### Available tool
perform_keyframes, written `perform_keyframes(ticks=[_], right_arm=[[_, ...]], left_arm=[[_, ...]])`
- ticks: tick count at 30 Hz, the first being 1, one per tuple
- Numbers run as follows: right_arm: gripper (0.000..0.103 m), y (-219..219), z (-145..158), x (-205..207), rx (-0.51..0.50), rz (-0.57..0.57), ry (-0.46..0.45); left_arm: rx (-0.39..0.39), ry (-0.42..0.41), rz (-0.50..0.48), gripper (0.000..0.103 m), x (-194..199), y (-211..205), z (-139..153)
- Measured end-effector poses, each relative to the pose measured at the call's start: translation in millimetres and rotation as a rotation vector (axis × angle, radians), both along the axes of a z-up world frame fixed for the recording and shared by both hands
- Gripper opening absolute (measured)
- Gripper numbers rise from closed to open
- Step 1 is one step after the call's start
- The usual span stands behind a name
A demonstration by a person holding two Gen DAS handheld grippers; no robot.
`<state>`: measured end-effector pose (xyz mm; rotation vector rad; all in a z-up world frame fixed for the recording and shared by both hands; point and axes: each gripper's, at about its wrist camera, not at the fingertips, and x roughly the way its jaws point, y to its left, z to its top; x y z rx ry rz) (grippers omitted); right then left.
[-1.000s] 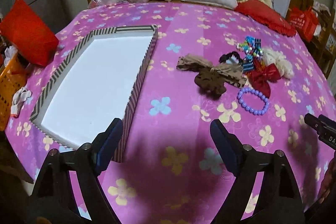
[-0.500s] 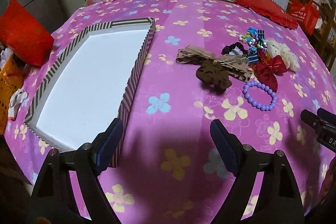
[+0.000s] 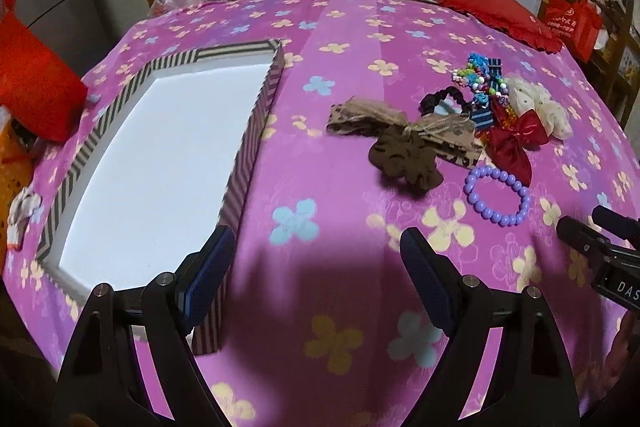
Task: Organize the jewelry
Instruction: 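Move both tools toward the pile of hair accessories, then grasp the brown scrunchie with leopard bow with left tool while right grasps purple bead bracelet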
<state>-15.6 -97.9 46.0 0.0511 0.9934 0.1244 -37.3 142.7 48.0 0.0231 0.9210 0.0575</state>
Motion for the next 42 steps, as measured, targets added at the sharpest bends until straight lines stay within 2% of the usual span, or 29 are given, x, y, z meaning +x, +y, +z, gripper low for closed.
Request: perform_keyframes(ticks=[6, 11, 18, 26, 42], right_arm=[[0.081, 0.0, -0.4, 8.9, 0.013, -0.019, -0.002], [0.081, -0.2, -2.2, 14.2, 0.023, -0.034, 0.000], [0.077, 3.4, -6.1, 18.1, 0.021, -0.042, 0.008], [0.062, 6.1, -12.4, 24.3, 0.018, -0.055, 0.030], [0.061, 20.8, -21.8, 28.6, 0.004, -0.069, 0.045]], left_arm=[[-0.009, -0.008, -0.049, 0.085, 17.3, -5.5, -0.7], [-0.049, -0.007, -0.083, 0.085, 31.5, -8.5, 2.3], [-0.069, -0.020, -0.114, 0.085, 44.3, -10.3, 10.3], [-0.066, -0.036, -0.176, 0.085, 58.0, -23.3, 15.7], [-0.140, 0.033, -0.173, 0.085, 71.4, -11.0, -7.4]])
